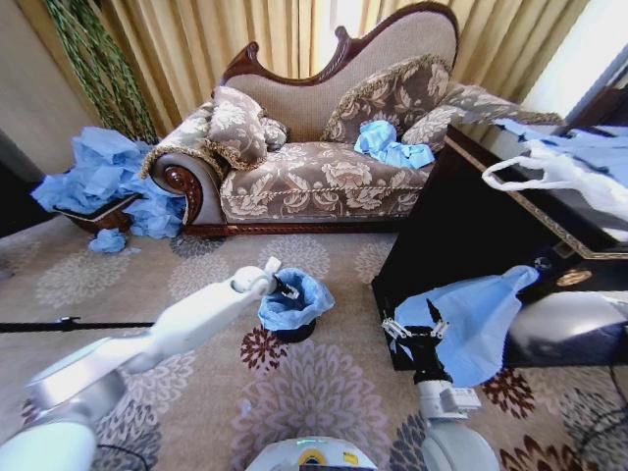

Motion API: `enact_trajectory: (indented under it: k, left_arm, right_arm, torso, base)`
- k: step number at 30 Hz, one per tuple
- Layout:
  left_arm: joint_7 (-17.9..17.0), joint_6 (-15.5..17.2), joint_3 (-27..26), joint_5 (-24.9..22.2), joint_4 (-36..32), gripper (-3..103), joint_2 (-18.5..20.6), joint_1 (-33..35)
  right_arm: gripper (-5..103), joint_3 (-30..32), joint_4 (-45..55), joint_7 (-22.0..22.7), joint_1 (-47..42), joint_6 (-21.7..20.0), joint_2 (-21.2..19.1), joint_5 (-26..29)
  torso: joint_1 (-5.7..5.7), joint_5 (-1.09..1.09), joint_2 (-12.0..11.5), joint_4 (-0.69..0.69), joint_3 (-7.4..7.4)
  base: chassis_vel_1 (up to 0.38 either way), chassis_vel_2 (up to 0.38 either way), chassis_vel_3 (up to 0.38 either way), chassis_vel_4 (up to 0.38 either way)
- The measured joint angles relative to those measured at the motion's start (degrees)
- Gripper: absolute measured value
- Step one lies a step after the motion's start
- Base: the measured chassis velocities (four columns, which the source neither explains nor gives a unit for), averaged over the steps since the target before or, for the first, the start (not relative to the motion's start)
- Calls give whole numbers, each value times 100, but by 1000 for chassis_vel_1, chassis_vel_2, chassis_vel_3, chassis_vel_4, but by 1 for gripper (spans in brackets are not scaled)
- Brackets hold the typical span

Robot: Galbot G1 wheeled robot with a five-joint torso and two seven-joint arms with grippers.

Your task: Place a garbage bag over the trash bin.

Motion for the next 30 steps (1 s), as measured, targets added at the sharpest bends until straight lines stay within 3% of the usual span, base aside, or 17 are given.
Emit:
enact_trajectory:
  k: [2,3,6,8,10,11,13,14,17,18,20,21,24,25,27,28,30]
  left_arm:
    - [-235,-3,-957,-222,-893,100,650,538]
    - [-235,-3,-957,-222,-893,100,650,538]
    - [-493,-86,-2294,-482,-1989,100,1553,1615]
    - [-538,-186,-2589,-458,-2199,100,1767,1925]
    - [-552,-408,-3287,-386,-2446,100,1919,2580]
    - [-552,-408,-3287,-386,-2446,100,1919,2580]
    - [-494,-635,-4736,-375,-2878,100,1781,3682]
    - [-494,-635,-4736,-375,-2878,100,1781,3682]
    - [-96,-1430,-6909,98,-3600,100,937,5947]
    - [-96,-1430,-6909,98,-3600,100,937,5947]
    - [375,-2257,-7719,840,-4060,100,-96,7555]
    - [375,-2257,-7719,840,-4060,100,-96,7555]
    - [715,-3245,-7632,1887,-4476,100,-1718,8753]
    - [715,-3245,-7632,1887,-4476,100,-1718,8753]
    - [852,-3754,-7227,2532,-4650,100,-2662,9170]
    - [852,-3754,-7227,2532,-4650,100,-2662,9170]
    - [995,-4052,-6785,3007,-4871,100,-3252,9669]
  right_arm:
    - [100,0,0,0,0,0,0,0]
    - [100,0,0,0,0,0,0,0]
    - [100,-1,0,0,0,0,0,0]
    - [100,-1,0,0,0,0,0,0]
    - [100,0,0,0,0,0,0,0]
    - [100,0,0,0,0,0,0,0]
    - [100,0,0,0,0,0,0,0]
    - [100,0,0,0,0,0,0,0]
    - [100,1,0,0,0,0,0,0]
    - [100,1,0,0,0,0,0,0]
    - [100,0,1,-1,0,0,-1,0]
    - [100,0,1,-1,0,0,-1,0]
    - [100,0,1,0,0,0,0,0]
    - [100,0,1,0,0,0,0,0]
    - [100,0,1,1,0,0,1,0]
    - [100,0,1,1,0,0,1,0]
    - [100,-1,1,0,0,0,0,0]
  torso:
    - [0,-4,0,1,0]
    - [0,-4,0,1,0]
    - [-1,-4,0,9,-1]
    - [-2,-1,0,10,-1]
    - [-1,-1,0,-2,0]
    - [-1,-1,0,-2,0]
    - [1,1,-1,-5,1]
    - [1,1,-1,-5,1]
    - [-1,-4,0,3,-1]
    - [-1,-4,0,3,-1]
    - [-1,-5,-1,7,0]
    - [-1,-5,-1,7,0]
    - [-2,2,0,7,-2]
    - [-2,2,0,7,-2]
    - [-2,1,0,3,-1]
    - [-2,1,0,3,-1]
    - [-2,4,0,3,-1]
  base:
    - [0,0,0,0]
    - [0,0,0,0]
    - [0,0,0,0]
    - [0,0,0,0]
    - [0,0,0,0]
    - [0,0,0,0]
    - [0,0,0,0]
    - [0,0,0,0]
    - [0,0,0,0]
    - [0,0,0,0]
    - [0,0,0,0]
    - [0,0,0,0]
    - [0,0,0,0]
    - [0,0,0,0]
    - [0,0,0,0]
    - [0,0,0,0]
    - [0,0,0,0]
